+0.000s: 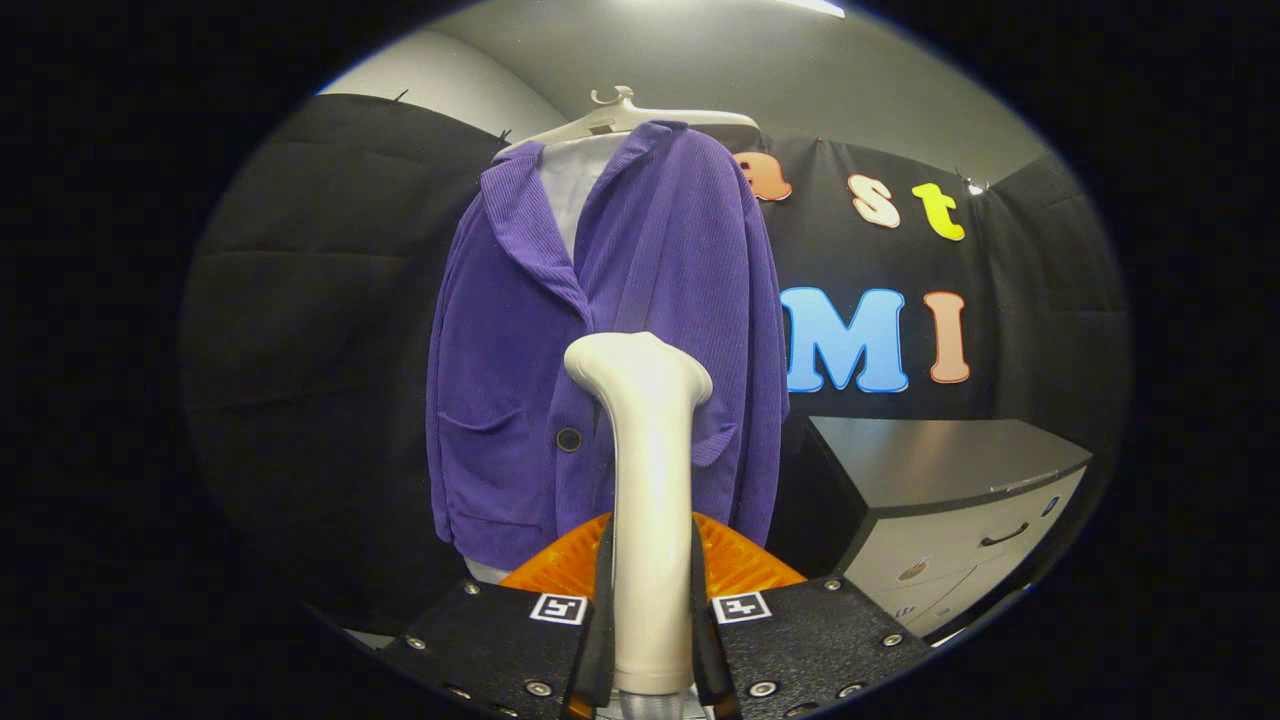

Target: Iron the clothes twice with a garment steamer, once on the left side and once on the right side.

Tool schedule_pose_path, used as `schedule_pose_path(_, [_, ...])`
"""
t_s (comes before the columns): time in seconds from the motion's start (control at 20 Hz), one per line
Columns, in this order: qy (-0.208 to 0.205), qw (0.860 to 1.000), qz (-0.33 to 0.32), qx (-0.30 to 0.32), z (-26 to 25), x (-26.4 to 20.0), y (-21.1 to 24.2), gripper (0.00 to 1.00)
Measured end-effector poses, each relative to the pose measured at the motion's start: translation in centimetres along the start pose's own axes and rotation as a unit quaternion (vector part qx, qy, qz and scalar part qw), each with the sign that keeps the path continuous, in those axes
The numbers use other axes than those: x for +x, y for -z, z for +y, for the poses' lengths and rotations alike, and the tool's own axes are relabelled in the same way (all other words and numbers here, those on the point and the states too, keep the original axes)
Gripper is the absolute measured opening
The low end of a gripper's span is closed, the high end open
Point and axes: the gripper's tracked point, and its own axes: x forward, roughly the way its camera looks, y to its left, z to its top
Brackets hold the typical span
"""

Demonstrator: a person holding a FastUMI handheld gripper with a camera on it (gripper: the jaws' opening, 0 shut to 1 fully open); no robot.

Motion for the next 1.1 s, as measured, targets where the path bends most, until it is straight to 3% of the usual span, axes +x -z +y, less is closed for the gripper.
schedule_pose_path(0.65, [-0.004,0.997,0.079,-0.004,0.6,-2.0,11.3,0.32])
schedule_pose_path(1.1, [-0.012,0.996,0.092,0.011,1.0,-3.6,12.0,0.32])
